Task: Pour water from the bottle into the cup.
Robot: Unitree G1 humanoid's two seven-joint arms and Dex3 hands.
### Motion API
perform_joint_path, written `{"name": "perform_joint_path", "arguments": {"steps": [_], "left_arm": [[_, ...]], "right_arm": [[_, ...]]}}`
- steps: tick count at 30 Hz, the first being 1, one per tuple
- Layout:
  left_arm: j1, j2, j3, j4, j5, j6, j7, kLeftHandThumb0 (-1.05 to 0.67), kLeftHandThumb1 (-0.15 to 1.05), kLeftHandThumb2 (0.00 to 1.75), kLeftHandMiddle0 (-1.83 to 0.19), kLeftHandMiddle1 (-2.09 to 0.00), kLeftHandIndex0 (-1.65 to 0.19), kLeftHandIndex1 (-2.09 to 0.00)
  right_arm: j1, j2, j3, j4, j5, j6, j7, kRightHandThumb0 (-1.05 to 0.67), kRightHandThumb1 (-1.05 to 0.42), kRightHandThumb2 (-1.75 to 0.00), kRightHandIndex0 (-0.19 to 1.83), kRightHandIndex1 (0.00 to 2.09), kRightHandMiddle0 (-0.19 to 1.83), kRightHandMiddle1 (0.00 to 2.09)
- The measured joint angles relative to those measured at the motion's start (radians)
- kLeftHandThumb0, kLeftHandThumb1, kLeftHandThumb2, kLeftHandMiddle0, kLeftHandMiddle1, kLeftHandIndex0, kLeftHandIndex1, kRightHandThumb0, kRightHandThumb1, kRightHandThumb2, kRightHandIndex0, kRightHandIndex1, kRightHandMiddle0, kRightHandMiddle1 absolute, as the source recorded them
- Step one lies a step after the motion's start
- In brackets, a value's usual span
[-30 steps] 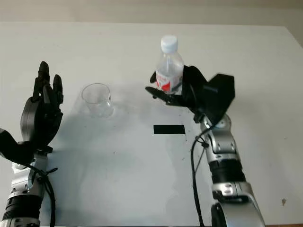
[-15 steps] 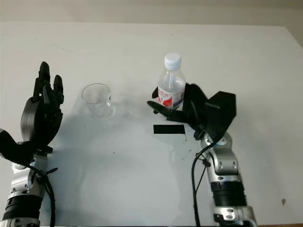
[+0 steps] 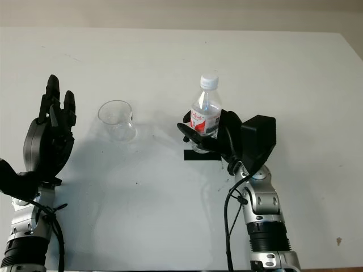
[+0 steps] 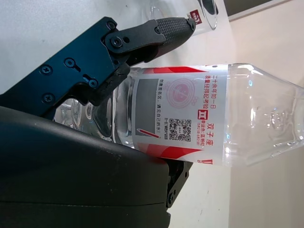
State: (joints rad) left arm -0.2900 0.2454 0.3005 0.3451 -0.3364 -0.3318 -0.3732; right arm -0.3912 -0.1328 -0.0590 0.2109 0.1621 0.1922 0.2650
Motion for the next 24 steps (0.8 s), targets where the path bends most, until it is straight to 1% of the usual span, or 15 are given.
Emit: {"name": "perform_joint_path", "arguments": {"steps": [5, 8, 10, 11, 12, 13, 14, 15, 17, 18, 20, 22, 24], "left_arm": [[0.0, 0.001, 0.001, 0.0, 0.001, 0.0, -0.002, -0.69, 1.05, 0.75, 0.19, 0.0, 0.19, 0.0], [0.0, 0.001, 0.001, 0.0, 0.001, 0.0, -0.002, -0.69, 1.05, 0.75, 0.19, 0.0, 0.19, 0.0], [0.0, 0.002, 0.001, 0.0, 0.001, 0.0, -0.002, -0.69, 1.05, 0.75, 0.19, 0.0, 0.19, 0.0], [0.0, 0.002, 0.001, 0.001, 0.001, -0.001, -0.002, -0.69, 1.05, 0.75, 0.19, 0.0, 0.19, 0.0], [0.0, 0.002, 0.002, 0.001, 0.001, -0.002, -0.002, -0.69, 1.05, 0.75, 0.19, 0.0, 0.19, 0.0], [0.0, 0.002, 0.003, 0.002, 0.001, -0.003, -0.002, -0.69, 1.05, 0.75, 0.19, 0.0, 0.19, 0.0], [-0.001, 0.002, 0.004, 0.003, 0.0, -0.005, -0.002, -0.69, 1.05, 0.75, 0.19, 0.0, 0.19, 0.0], [-0.001, 0.002, 0.005, 0.003, 0.0, -0.006, -0.002, -0.69, 1.05, 0.74, 0.19, 0.0, 0.19, 0.0], [-0.001, 0.002, 0.006, 0.004, 0.0, -0.007, -0.001, -0.69, 1.05, 0.74, 0.19, 0.0, 0.19, 0.0], [-0.001, 0.002, 0.006, 0.004, 0.0, -0.007, 0.001, -0.7, 1.05, 0.74, 0.19, 0.0, 0.19, 0.0], [-0.001, 0.002, 0.006, 0.004, 0.001, -0.007, 0.005, -0.69, 1.05, 0.75, 0.19, 0.0, 0.19, 0.0], [-0.001, 0.002, 0.007, 0.004, 0.0, -0.007, 0.005, -0.68, 1.05, 0.76, 0.19, 0.0, 0.19, 0.0], [-0.001, 0.002, 0.008, 0.005, -0.002, -0.007, 0.003, -0.68, 1.05, 0.75, 0.19, 0.0, 0.19, 0.0]], "right_arm": [[0.002, 0.008, -0.001, 0.013, 0.001, -0.018, -0.005, -0.47, -1.05, -0.43, 1.07, 2.09, 0.68, 2.09], [0.005, 0.008, 0.001, 0.023, 0.0, -0.04, 0.004, -0.48, -1.05, -0.43, 1.01, 2.09, 0.65, 2.09], [0.014, 0.006, 0.01, 0.036, -0.014, -0.088, 0.02, -0.51, -1.05, -0.38, 0.79, 2.09, 0.51, 2.09], [0.022, 0.002, 0.018, 0.048, -0.029, -0.131, 0.031, -0.52, -1.05, -0.37, 0.73, 2.09, 0.47, 2.09], [0.03, 0.0, 0.027, 0.062, -0.039, -0.174, 0.044, -0.54, -1.05, -0.32, 0.47, 2.07, 0.26, 2.07], [0.038, -0.002, 0.036, 0.076, -0.046, -0.216, 0.06, -0.55, -1.05, -0.29, 0.33, 2.0, 0.14, 1.99], [0.045, -0.003, 0.041, 0.085, -0.046, -0.245, 0.079, -0.56, -1.05, -0.27, 0.25, 1.91, 0.09, 1.89], [0.049, -0.003, 0.043, 0.099, -0.042, -0.272, 0.1, -0.57, -1.05, -0.25, 0.19, 1.77, 0.06, 1.74], [0.053, -0.003, 0.043, 0.126, -0.029, -0.318, 0.137, -0.56, -1.05, -0.23, 0.15, 1.62, 0.05, 1.59], [0.053, -0.003, 0.042, 0.137, -0.024, -0.336, 0.15, -0.56, -1.05, -0.22, 0.15, 1.51, 0.05, 1.51], [0.054, -0.003, 0.04, 0.151, -0.019, -0.358, 0.161, -0.57, -1.05, -0.2, 0.09, 1.24, 0.03, 1.25], [0.055, -0.003, 0.045, 0.15, -0.033, -0.358, 0.152, -0.59, -1.05, -0.18, 0.05, 1.04, 0.02, 1.01], [0.06, -0.003, 0.05, 0.144, -0.048, -0.358, 0.136, -0.62, -1.05, -0.16, 0.08, 0.82, 0.06, 0.8]]}}
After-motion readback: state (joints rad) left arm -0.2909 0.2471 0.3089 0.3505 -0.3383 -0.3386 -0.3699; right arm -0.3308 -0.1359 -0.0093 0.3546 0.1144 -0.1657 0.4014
